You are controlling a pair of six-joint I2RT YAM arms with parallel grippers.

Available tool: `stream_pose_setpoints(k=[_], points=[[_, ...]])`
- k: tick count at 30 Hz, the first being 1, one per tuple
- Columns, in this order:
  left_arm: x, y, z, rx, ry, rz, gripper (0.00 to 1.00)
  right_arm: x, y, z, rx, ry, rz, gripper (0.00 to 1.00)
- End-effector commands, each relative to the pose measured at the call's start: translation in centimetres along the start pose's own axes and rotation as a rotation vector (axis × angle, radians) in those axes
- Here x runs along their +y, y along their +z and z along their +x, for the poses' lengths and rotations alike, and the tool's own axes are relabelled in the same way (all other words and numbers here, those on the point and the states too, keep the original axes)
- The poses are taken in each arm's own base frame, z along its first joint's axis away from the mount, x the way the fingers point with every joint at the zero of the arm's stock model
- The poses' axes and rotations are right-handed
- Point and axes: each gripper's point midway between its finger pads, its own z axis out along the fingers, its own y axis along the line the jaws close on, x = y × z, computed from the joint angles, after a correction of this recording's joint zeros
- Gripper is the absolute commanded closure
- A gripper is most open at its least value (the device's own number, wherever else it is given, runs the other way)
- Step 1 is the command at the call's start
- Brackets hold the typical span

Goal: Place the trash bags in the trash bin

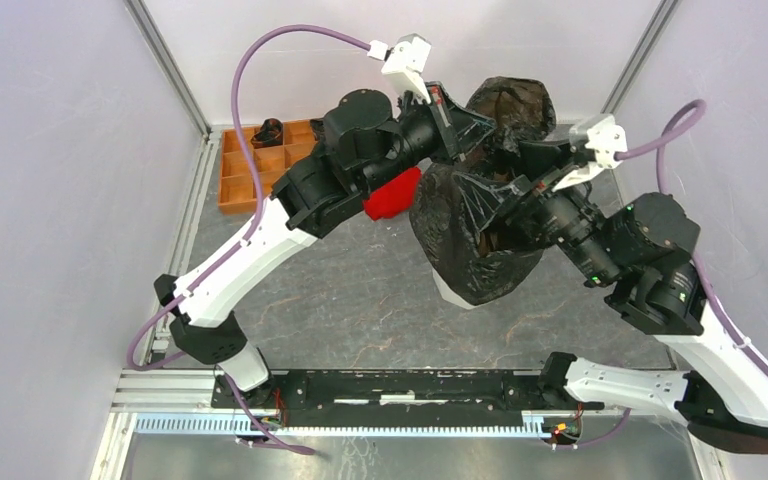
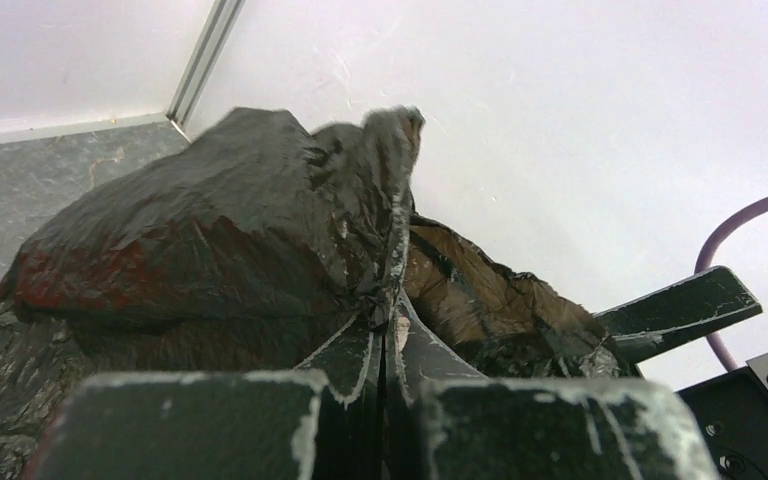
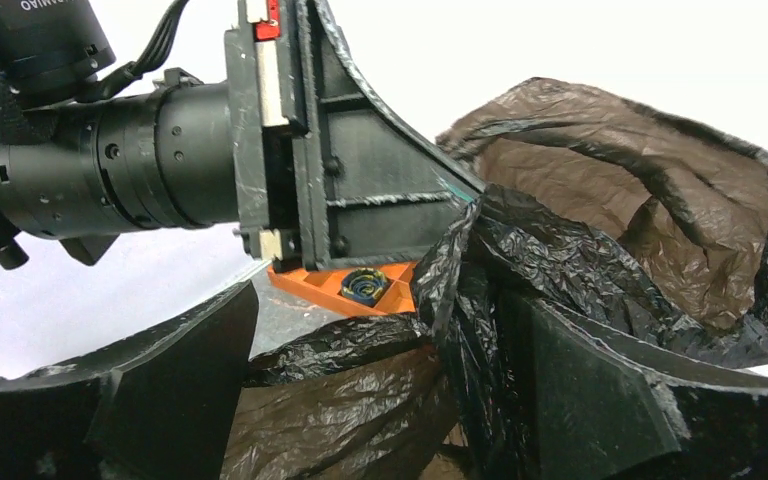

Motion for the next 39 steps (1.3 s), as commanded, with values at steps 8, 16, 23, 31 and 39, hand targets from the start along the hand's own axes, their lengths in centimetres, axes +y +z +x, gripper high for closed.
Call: stream_pose_setpoints(k=[8,16,23,31,39], points=[[-4.6,-3.9,-6.3,-0.16,0.035,0.142,0.98,0.0,0.9,-0.1,-0.02,-0.023,0.008,0.02],[-6.6,-5.0,-6.0,-0.124,0.023,0.244,0.98,-2.5,2.4,0.5,-0.015,-0.06,0.181,0.39],[-4.8,-7.5,-6.1,-0.144,0.093,0.186,0.69,-6.0,0.2,-0.4,-0.068,-0.166,0.328,0.99],[5.0,-10.7,-1.9,-0.065,0.19,-0.189,0.05,-5.9,-0.7,-2.1,-0.088,-0.246,0.288,1.0],[10.6,-10.5,3.4,0.04,0.161,-0.33,0.02,-4.1,-2.0,-4.8,-0.206,-0.127,0.174,1.0]])
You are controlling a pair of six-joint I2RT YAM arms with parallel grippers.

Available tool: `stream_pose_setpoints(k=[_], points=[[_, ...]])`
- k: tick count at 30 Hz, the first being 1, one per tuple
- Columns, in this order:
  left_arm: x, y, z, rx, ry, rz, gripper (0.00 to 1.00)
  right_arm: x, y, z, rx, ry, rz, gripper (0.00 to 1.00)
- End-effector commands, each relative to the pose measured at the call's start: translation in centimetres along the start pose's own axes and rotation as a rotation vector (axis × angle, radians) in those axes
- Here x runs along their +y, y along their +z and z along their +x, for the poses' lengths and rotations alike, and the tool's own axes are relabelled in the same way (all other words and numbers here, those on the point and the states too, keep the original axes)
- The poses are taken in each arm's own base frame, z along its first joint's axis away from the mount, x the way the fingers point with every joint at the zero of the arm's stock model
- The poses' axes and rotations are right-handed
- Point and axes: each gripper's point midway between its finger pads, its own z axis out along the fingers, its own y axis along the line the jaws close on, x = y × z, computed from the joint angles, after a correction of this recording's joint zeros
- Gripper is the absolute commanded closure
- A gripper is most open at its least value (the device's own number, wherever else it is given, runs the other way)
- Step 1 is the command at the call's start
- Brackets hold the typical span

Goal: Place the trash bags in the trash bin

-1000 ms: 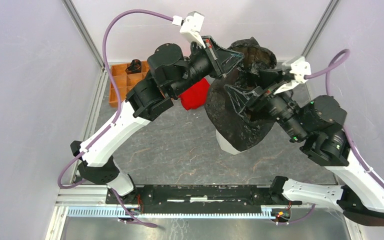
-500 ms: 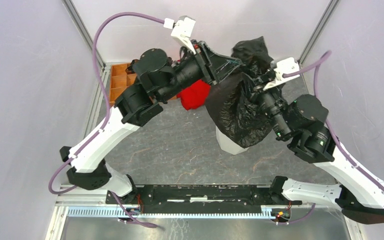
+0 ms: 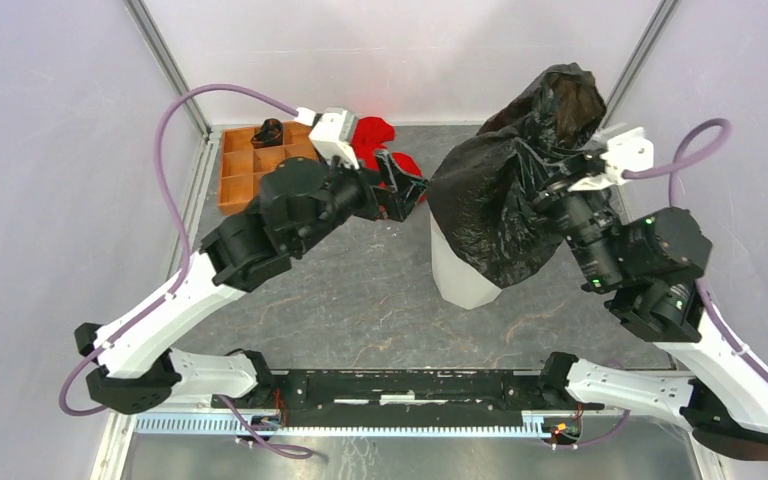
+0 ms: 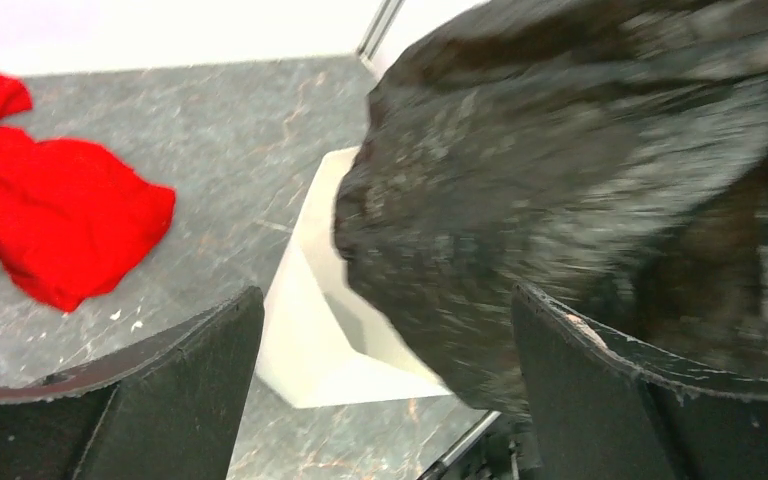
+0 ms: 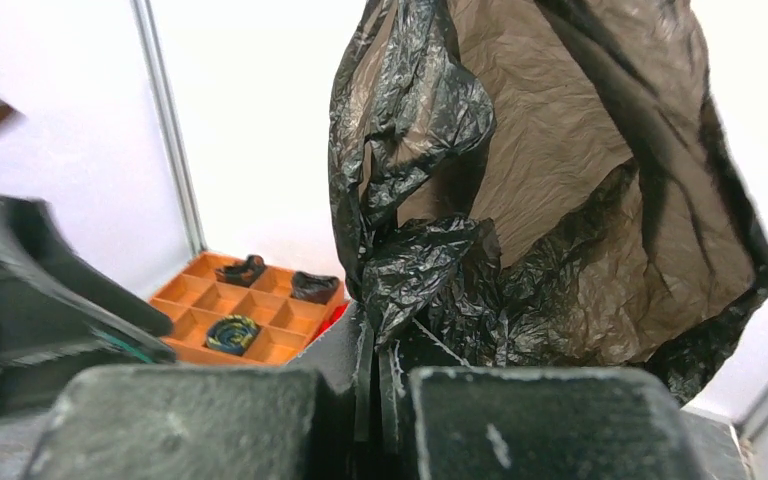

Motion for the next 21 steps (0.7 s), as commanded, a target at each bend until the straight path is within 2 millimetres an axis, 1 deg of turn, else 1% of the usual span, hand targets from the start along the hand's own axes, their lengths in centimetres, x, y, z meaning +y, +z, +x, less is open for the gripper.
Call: stream_pose_setpoints(k=[1,3,6,9,11,13,14,17,19,20,21], points=[[1.2,2.6,2.2,0.053,0.011,-0.057,0.04,0.5,-0.3,-3.9,-0.118,0.106,-0.057,1.0],[0.4,4.5,3.3,0.093,0.003,-0.026,0.06,1.3,0.1,-4.3,-0.119,0.122,-0.092,1.0],[-2.0,7.1,4.5,0.142,-0.02,0.07,0.13,2.2,0.3,-4.9,-0.128,0.146,-0.134,0.99],[-4.6,9.3,5.8,0.19,-0.058,0.173,0.22,2.7,0.7,-4.3,-0.122,0.145,-0.138,1.0],[-5.6,10.4,7.4,0.224,-0.069,0.202,0.27,2.7,1.2,-3.4,-0.105,0.123,-0.117,1.0],[-5.3,11.3,9.2,0.263,-0.065,0.186,0.31,2.3,1.8,-1.9,-0.071,0.089,-0.067,1.0],[-4.8,11.5,10.1,0.279,-0.062,0.16,0.33,2.0,2.1,-1.0,-0.043,0.07,-0.035,0.99],[-2.1,11.3,11.6,0.306,-0.04,0.042,0.36,1.6,2.3,0.8,0.016,0.042,0.011,1.0],[-0.7,10.4,11.4,0.3,-0.021,-0.008,0.36,1.9,2.1,1.6,0.028,0.044,-0.002,1.0],[-0.3,9.9,11.4,0.298,-0.009,-0.018,0.35,2.0,1.9,2.0,0.032,0.045,-0.008,1.0],[-0.3,9.4,10.8,0.289,-0.006,-0.016,0.34,2.0,1.8,2.3,0.038,0.043,-0.01,1.0]])
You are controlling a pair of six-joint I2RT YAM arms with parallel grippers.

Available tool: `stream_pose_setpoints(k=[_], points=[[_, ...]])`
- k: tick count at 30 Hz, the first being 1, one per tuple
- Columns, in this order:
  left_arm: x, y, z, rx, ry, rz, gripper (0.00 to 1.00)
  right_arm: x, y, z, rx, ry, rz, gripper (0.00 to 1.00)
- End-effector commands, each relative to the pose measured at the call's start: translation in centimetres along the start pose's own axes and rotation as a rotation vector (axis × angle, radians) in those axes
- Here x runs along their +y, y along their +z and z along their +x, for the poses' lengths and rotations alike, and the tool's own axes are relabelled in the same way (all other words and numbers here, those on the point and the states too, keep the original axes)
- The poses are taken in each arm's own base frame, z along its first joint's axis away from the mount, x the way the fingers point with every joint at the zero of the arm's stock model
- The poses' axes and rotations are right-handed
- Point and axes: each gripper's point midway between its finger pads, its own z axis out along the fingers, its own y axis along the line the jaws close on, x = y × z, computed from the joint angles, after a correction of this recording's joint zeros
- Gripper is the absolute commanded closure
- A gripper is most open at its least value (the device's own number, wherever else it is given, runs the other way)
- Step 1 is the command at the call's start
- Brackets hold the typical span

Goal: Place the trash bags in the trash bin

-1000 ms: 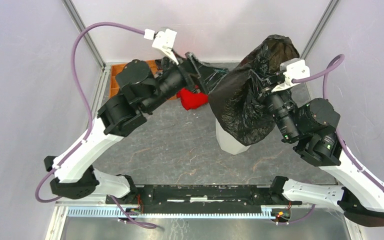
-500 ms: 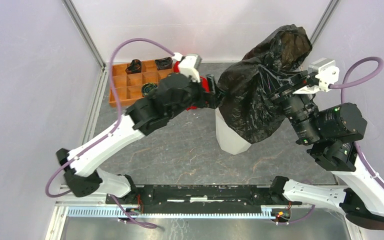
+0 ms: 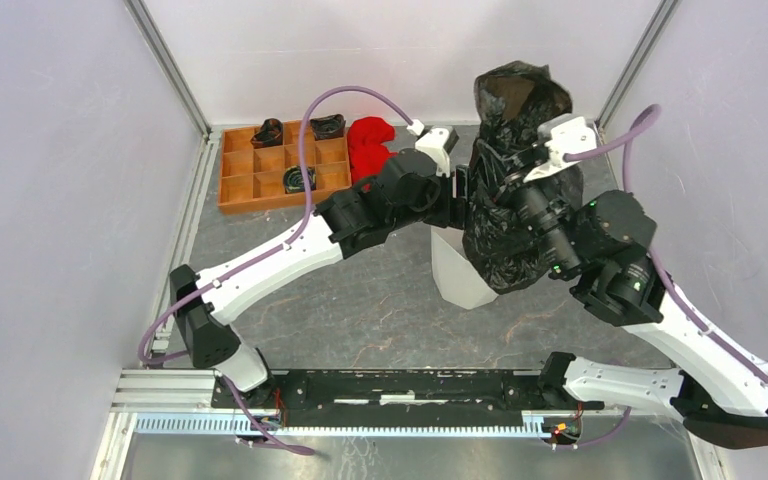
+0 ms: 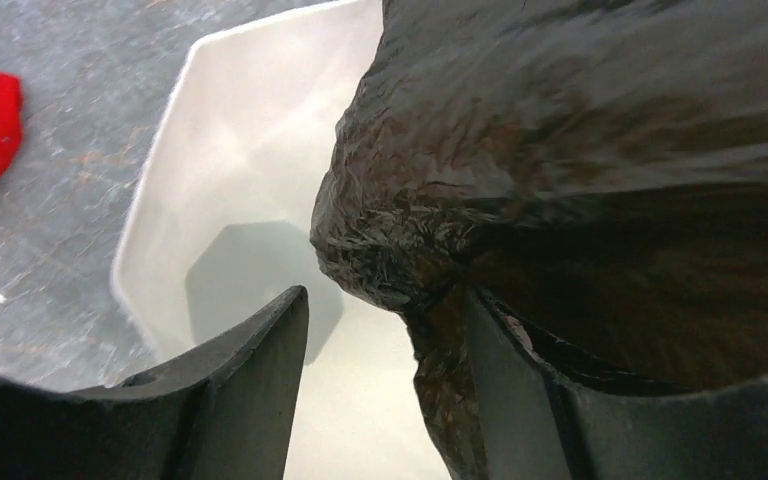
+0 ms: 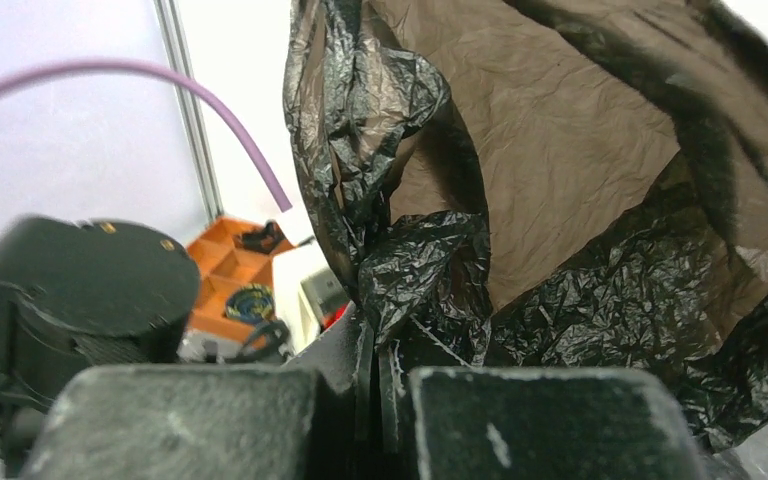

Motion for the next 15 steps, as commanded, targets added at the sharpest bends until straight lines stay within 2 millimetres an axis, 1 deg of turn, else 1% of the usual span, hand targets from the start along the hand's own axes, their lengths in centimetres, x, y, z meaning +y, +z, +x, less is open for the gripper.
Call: stream_pose_setpoints(k=[1,3,6,7,10,13,14,15], points=[[0.6,-3.7,-2.0,-0.069,-0.007,-0.036,0.33,-0.8,-0.5,1.2,0.023,-0.009,0.037,1.0],[1.0,-5.2,-2.3,-0.077,0.006,-0.047,0.29,-0.9,-0.3,2.1,0.044,-0.02,0.05,0.99],[1.9,-7.1,-2.1,-0.071,0.019,-0.084,0.09,-1.0,0.6,3.8,0.1,-0.014,0.075,1.0],[2.3,-7.7,-2.0,-0.067,0.02,-0.1,0.07,-0.8,1.1,4.4,0.126,-0.006,0.066,1.0],[3.8,-8.9,-1.8,-0.074,0.02,-0.155,0.05,-0.6,2.0,5.1,0.149,0.042,0.043,1.0],[5.9,-8.2,-1.6,-0.059,0.002,-0.227,0.09,-1.2,2.6,5.6,0.149,0.06,0.052,1.0],[6.7,-7.8,-1.6,-0.048,-0.005,-0.249,0.12,-1.4,2.9,5.7,0.151,0.06,0.046,1.0],[7.0,-7.1,-1.4,-0.033,-0.006,-0.254,0.16,-1.7,3.2,5.9,0.157,0.058,0.043,1.0]])
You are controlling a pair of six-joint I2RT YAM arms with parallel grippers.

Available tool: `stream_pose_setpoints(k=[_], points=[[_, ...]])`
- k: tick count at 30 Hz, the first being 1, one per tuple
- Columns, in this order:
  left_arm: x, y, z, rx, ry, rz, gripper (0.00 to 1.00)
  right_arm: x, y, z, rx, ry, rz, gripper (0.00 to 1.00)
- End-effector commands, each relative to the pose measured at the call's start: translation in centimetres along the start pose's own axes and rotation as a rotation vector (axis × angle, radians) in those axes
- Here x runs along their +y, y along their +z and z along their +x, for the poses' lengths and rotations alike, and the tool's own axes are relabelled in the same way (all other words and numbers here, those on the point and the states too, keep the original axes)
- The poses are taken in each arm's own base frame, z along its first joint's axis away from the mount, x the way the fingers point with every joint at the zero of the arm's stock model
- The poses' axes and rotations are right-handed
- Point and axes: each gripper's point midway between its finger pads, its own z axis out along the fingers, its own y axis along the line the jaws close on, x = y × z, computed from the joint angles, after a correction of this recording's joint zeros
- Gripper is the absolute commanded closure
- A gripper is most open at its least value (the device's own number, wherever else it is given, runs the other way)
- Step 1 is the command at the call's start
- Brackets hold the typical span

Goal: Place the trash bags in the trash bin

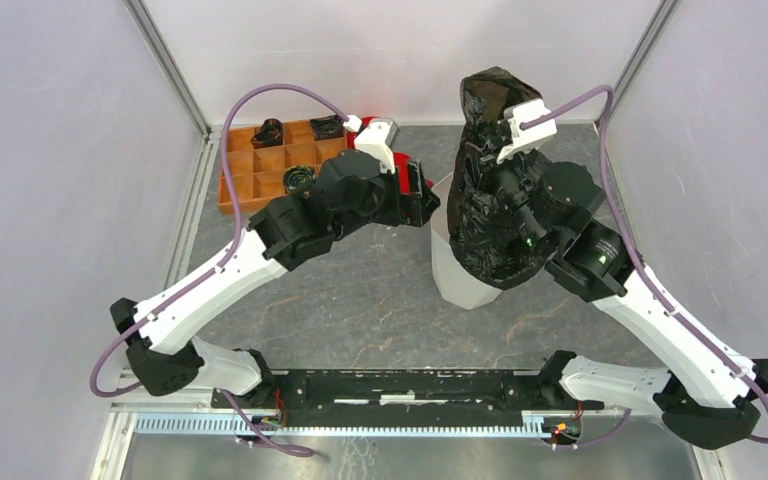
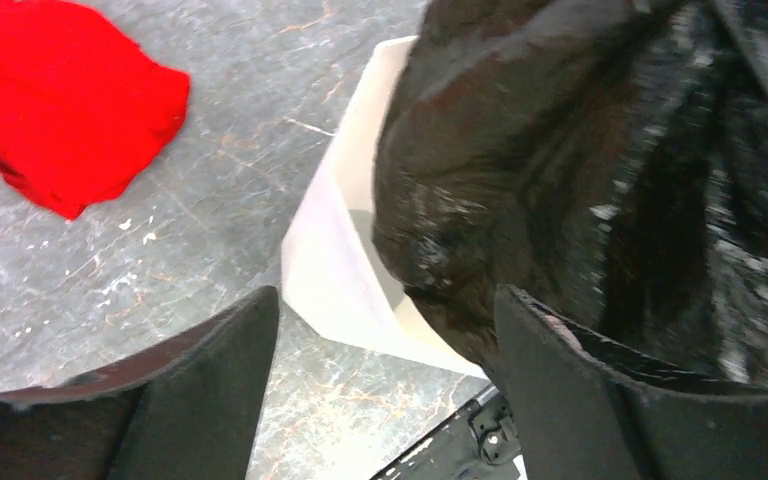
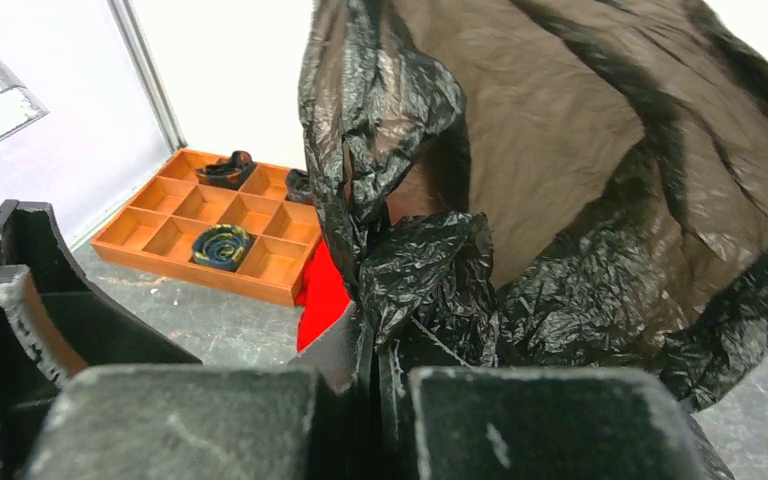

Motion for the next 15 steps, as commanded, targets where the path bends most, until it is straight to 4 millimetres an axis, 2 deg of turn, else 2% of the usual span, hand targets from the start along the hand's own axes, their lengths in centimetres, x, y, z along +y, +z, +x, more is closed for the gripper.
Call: stream_pose_setpoints(k=[1,5,8,10,13,15], points=[[3.3,2.8,1.3,0.059,0.008,-0.123,0.2,-0.2,0.6,-1.6,-0.032,0.069,-0.052,1.0],[3.4,5.6,1.9,0.09,0.033,-0.136,0.3,0.4,0.9,-2.7,-0.061,0.059,-0.126,1.0],[3.3,6.8,2.6,0.116,0.041,-0.134,0.38,0.7,1.6,-3.0,-0.053,0.058,-0.162,1.0],[3.7,6.9,2.9,0.123,0.05,-0.15,0.47,0.9,1.9,-3.2,-0.047,0.07,-0.189,1.0],[4.6,6.3,3.1,0.123,0.068,-0.197,0.55,1.5,1.8,-3.8,-0.065,0.091,-0.245,1.0],[4.8,5.5,2.9,0.125,0.059,-0.215,0.68,2.3,1.8,-3.9,-0.064,0.1,-0.292,1.0]])
